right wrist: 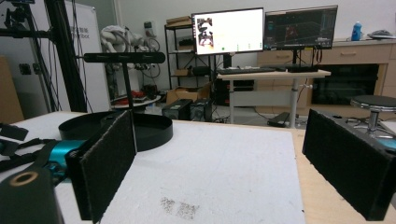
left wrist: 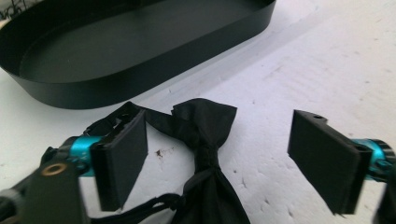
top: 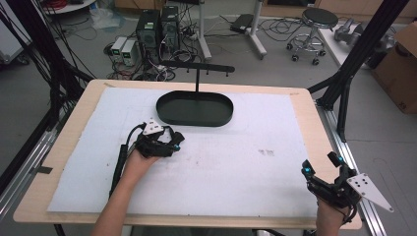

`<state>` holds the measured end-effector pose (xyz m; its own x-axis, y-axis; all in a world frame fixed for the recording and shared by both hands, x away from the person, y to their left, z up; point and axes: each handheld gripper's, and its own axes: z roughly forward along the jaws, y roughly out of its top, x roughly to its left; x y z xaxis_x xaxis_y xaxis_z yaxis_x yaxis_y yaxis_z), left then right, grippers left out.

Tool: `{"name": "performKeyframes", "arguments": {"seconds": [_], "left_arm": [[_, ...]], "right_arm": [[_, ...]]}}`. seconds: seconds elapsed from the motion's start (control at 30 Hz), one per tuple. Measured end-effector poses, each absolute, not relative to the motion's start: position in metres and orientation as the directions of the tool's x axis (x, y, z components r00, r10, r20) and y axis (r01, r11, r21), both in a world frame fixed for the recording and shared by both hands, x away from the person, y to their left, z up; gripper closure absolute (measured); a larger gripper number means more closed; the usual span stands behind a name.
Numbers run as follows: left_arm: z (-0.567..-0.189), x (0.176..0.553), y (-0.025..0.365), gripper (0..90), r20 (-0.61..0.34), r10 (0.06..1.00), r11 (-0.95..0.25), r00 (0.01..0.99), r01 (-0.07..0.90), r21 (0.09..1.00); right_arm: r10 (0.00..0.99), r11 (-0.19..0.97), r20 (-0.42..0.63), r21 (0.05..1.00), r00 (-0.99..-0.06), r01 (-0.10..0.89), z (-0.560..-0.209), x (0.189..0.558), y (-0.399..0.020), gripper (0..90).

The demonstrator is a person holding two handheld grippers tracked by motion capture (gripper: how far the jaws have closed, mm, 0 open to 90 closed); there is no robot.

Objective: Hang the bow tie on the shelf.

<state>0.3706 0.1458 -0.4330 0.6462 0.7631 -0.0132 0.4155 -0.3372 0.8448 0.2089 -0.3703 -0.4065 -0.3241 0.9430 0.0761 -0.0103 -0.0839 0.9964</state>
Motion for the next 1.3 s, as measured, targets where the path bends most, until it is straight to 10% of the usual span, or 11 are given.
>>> {"name": "performKeyframes", "arguments": {"seconds": [0.8,0.9,1.3], "left_arm": [[-0.446,0.382,0.147,56.4,-0.008,0.790,-0.392,0.612,0.517,0.761],[-0.446,0.380,0.145,72.8,-0.005,0.782,-0.399,0.624,0.506,0.765],[-0.449,0.371,0.143,77.5,0.015,0.765,-0.391,0.644,0.446,0.805]], "right_arm": [[0.939,-0.078,0.076,0.997,-0.335,0.006,-0.409,0.212,-0.367,8.9],[0.939,-0.075,0.073,0.997,-0.337,0.007,-0.409,0.212,-0.366,8.9],[0.939,-0.075,0.074,0.997,-0.337,0.008,-0.409,0.211,-0.366,8.9]]}}
